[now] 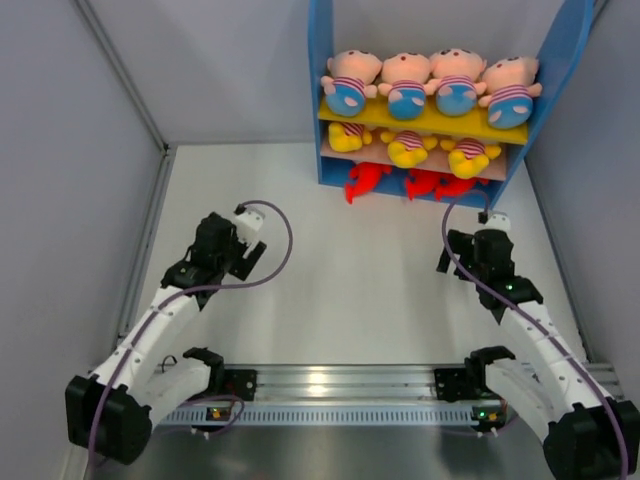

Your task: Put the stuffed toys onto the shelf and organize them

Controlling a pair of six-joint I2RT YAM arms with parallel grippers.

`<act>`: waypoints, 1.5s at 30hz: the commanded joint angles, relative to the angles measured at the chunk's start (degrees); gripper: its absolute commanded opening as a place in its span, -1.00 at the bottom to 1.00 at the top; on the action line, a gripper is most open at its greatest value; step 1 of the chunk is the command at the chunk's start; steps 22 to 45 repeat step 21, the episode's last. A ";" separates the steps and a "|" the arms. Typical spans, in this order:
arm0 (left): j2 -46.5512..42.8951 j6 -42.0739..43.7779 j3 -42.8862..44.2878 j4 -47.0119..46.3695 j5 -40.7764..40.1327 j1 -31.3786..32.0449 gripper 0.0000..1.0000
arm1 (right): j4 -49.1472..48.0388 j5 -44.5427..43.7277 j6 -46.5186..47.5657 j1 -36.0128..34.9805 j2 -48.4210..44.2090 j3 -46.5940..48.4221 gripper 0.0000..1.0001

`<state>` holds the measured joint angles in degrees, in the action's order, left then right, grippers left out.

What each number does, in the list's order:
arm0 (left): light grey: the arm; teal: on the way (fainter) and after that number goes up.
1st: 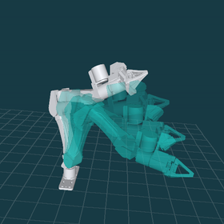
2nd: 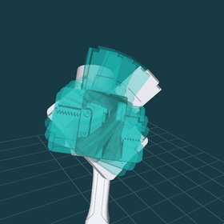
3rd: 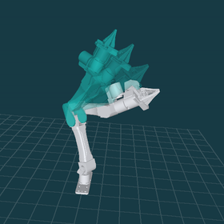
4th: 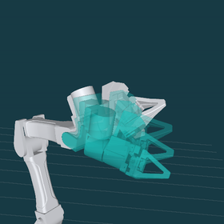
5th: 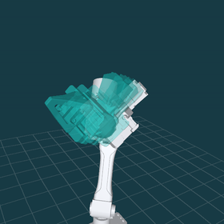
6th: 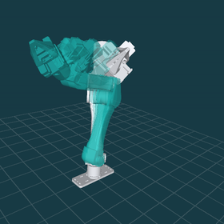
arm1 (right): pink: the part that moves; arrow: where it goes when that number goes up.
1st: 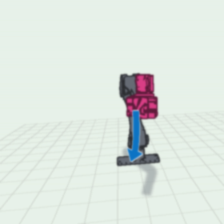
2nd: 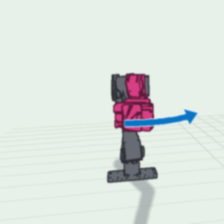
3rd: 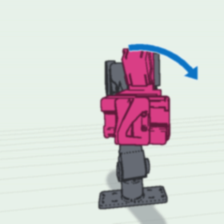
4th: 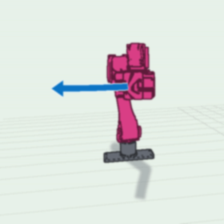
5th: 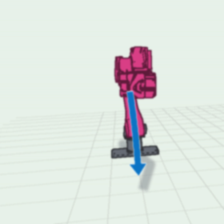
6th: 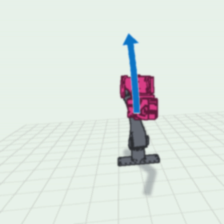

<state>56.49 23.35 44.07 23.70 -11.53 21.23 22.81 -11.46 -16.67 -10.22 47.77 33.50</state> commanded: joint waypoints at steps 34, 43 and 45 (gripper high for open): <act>-6.39 -2.44 -14.81 -0.41 4.15 -11.74 0.98 | -6.46 -0.93 -9.00 1.43 -8.57 -9.15 0.99; -6.39 -2.44 -14.81 -0.41 4.15 -11.74 0.98 | -6.46 -0.93 -9.00 1.43 -8.57 -9.15 0.99; -6.39 -2.44 -14.81 -0.41 4.15 -11.74 0.98 | -6.46 -0.93 -9.00 1.43 -8.57 -9.15 0.99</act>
